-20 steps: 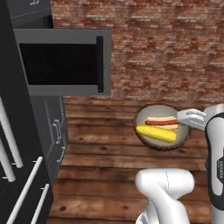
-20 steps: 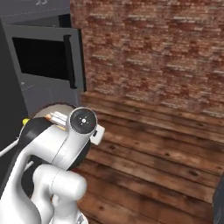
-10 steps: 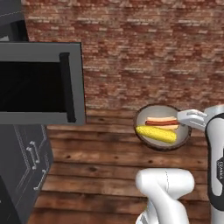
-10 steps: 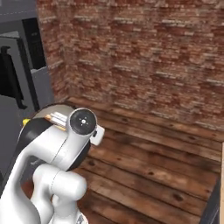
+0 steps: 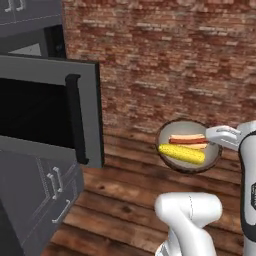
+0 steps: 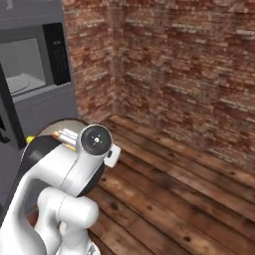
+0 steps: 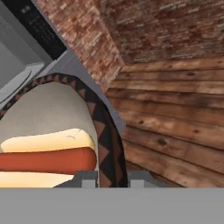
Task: Place the bowl containing the hot dog and corn in the microwave. Close the microwave door and press the start button to microwave the meal.
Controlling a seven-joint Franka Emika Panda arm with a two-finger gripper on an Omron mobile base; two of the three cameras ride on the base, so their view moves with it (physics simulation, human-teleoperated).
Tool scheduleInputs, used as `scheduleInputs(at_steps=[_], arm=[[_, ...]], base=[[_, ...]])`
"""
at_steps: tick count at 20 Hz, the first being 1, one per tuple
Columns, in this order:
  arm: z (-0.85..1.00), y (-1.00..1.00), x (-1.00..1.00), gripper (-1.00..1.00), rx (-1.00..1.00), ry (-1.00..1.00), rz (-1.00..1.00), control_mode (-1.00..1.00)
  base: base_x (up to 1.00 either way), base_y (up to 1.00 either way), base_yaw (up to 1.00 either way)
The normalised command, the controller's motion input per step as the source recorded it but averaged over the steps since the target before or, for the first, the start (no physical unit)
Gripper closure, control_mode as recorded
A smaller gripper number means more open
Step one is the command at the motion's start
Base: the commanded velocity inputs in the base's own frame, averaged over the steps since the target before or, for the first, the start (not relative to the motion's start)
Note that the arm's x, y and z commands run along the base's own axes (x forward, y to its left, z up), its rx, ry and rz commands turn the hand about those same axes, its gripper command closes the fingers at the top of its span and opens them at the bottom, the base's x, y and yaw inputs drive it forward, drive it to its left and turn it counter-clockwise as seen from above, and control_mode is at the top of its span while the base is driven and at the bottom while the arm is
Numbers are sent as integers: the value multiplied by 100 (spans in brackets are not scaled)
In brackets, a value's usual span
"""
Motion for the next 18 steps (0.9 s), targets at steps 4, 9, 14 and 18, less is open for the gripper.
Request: scheduleInputs(at_steps=[4,9,14,18], arm=[[0,0,0,100,0,0,0,100],[0,0,0,100,0,0,0,100],[0,0,0,100,0,0,0,100],[0,0,0,100,0,0,0,100]], base=[[67,-31,65],[67,-36,70],[75,-28,72],[81,-32,69]])
